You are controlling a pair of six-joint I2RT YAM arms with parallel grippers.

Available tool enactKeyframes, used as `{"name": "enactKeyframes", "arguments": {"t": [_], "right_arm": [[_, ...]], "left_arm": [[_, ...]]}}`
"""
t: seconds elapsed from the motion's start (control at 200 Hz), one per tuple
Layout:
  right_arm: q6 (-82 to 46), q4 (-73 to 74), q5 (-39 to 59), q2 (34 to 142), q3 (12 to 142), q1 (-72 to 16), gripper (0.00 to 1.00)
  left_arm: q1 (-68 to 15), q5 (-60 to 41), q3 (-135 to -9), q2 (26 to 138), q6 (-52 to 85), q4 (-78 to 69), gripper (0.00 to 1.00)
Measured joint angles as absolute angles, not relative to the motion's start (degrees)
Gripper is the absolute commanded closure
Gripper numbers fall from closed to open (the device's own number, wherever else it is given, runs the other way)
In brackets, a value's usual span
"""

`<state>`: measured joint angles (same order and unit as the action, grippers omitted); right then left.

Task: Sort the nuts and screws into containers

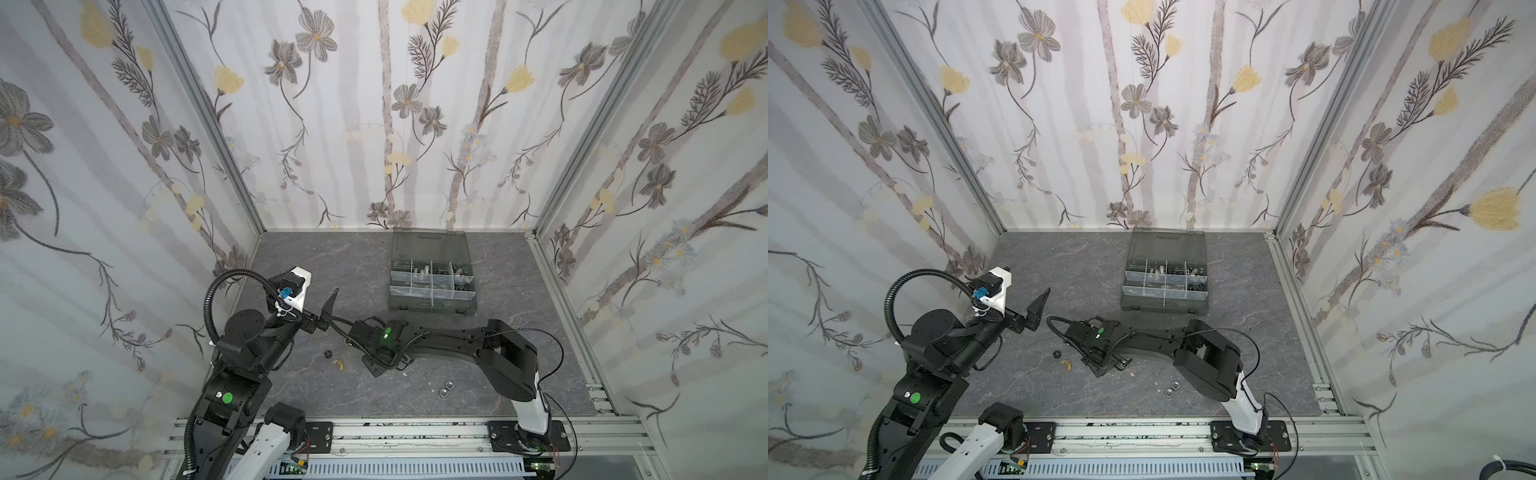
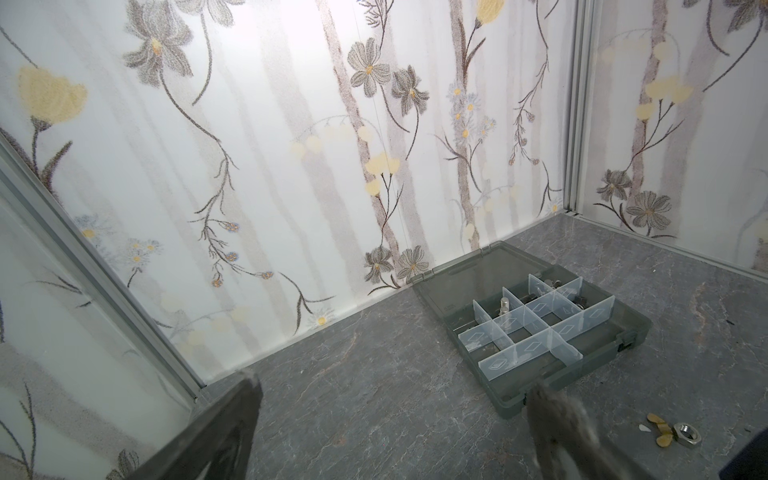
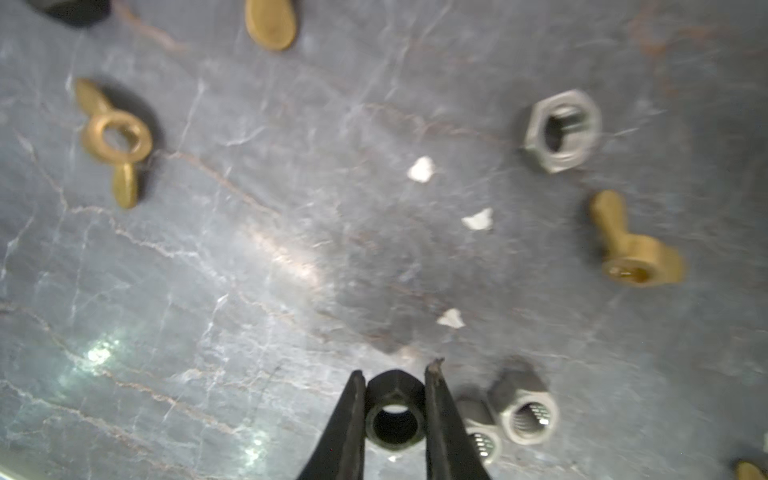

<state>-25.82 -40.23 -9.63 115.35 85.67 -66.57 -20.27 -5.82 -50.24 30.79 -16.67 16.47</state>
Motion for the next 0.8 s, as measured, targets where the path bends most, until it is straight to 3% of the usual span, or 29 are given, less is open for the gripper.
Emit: {"name": "enactKeyframes", "arguments": {"t": [0.445,0.799], "right_arm": [[-15.3,-39.2,-17.7,103.5,84.0,-37.8,0.80],[-9.1,-32.1,-16.4,109.1,84.4,-22.9,0.80]], "left_arm": [[-20.6,-5.6,-50.3,31.0,-17.0,16.5,0.00],[-20.8,-4.9,-51.4,32.9,-17.8,16.5,0.00]]}}
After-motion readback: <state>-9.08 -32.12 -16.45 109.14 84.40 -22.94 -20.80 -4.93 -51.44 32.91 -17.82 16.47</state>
